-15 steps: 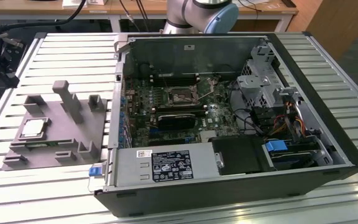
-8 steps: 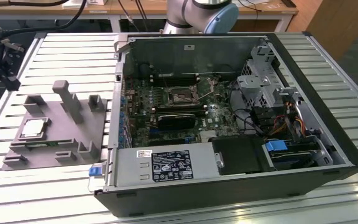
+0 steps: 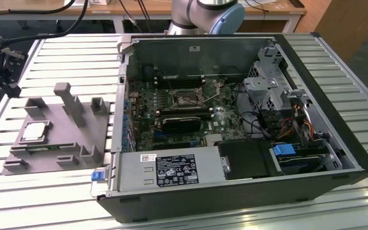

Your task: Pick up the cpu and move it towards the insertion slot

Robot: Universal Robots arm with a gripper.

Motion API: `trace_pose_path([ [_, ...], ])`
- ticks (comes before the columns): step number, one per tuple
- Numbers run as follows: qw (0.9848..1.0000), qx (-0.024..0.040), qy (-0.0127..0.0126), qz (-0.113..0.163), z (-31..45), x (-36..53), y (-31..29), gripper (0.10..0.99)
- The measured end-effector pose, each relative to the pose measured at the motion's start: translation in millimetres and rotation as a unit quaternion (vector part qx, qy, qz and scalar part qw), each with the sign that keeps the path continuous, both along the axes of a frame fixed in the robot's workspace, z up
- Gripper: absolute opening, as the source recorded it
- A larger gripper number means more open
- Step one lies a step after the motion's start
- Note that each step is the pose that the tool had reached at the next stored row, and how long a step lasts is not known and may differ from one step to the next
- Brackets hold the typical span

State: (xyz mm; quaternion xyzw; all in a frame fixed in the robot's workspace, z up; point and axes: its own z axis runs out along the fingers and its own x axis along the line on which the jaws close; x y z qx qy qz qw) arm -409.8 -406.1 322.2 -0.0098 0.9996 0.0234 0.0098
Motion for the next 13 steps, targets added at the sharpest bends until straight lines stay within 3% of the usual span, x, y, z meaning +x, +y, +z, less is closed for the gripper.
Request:
trace_pose_path([
  [13,1.0000,0.0000,-0.0002,0.000,-17.0,-11.7,0.0,0.102],
])
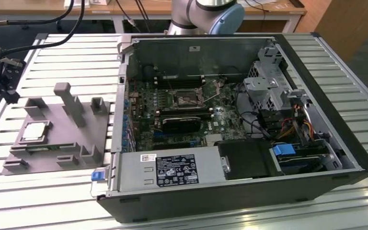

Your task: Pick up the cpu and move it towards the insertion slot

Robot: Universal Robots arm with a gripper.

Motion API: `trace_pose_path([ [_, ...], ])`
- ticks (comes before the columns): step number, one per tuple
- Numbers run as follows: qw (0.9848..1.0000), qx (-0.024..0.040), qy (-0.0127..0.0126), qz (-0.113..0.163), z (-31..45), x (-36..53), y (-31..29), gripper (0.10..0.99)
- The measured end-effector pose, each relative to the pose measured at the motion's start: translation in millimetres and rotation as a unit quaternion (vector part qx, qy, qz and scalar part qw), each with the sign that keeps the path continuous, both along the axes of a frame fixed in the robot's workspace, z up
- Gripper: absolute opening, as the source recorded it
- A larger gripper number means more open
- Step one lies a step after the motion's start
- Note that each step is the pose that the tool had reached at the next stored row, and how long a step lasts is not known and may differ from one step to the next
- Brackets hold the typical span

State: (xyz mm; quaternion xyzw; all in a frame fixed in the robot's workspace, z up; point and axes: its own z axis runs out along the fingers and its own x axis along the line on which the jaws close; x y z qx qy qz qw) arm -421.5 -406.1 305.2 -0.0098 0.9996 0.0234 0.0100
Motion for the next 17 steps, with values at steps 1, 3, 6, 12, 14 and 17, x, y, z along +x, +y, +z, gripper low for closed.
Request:
trace_pose_path([
  [1,1.0000,0.0000,0.0000,0.000,-1.4,-0.7,0.0,0.102],
  [3,1.0000,0.0000,0.0000,0.000,-4.5,-1.9,0.0,0.102],
  [6,1.0000,0.0000,0.0000,0.000,-9.2,-3.6,0.0,0.102],
  [12,1.0000,0.0000,0.0001,0.000,-18.0,-5.9,0.0,0.102],
  [14,1.0000,0.0000,0.0000,0.000,-21.6,-6.3,0.0,0.102],
  [17,1.0000,0.0000,0.0000,0.000,-27.0,-6.5,0.0,0.102],
])
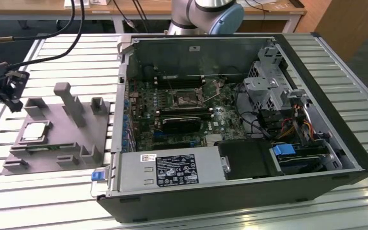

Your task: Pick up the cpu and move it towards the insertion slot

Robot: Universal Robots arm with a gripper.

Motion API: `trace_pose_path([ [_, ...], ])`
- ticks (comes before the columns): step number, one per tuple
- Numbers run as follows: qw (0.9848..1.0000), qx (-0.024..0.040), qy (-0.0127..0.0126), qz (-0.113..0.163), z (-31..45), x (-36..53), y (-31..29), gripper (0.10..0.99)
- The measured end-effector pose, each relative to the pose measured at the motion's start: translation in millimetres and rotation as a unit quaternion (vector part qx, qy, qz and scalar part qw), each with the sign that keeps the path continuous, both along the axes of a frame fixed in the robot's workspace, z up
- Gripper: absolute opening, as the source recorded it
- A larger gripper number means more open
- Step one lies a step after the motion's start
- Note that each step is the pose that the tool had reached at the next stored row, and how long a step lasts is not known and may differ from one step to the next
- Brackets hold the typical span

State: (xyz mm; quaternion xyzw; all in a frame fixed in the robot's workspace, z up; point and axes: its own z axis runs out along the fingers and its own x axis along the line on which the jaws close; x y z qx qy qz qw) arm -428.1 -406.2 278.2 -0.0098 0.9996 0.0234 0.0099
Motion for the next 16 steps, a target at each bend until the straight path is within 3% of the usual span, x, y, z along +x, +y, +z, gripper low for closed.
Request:
trace_pose_path([
  [16,1.0000,0.0000,0.0000,0.000,-28.2,0.8,-1.1,0.102],
])
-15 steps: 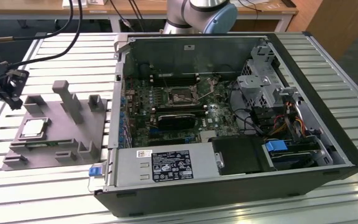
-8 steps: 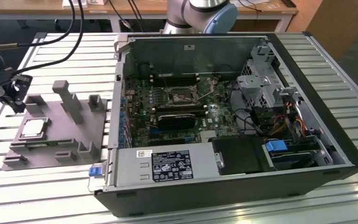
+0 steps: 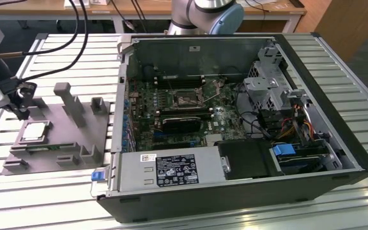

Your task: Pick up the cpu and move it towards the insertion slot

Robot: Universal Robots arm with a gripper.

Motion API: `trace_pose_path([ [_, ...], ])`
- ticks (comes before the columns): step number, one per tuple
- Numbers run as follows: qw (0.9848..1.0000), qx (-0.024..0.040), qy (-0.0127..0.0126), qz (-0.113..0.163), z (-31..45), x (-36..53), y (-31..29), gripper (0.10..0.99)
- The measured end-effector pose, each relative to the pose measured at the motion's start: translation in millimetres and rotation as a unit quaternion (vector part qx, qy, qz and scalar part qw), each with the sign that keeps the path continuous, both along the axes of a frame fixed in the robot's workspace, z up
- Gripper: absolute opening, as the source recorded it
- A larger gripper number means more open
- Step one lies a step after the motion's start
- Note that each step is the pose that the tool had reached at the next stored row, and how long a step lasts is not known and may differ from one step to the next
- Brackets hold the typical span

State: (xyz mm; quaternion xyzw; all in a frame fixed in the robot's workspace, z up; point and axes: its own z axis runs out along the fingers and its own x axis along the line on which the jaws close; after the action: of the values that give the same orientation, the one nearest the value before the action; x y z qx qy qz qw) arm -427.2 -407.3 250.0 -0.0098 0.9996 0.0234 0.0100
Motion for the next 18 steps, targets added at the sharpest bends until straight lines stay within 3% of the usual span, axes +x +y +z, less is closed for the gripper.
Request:
trace_pose_path([
  [18,1.0000,0.0000,0.0000,0.000,-32.6,0.2,-1.3,0.102],
])
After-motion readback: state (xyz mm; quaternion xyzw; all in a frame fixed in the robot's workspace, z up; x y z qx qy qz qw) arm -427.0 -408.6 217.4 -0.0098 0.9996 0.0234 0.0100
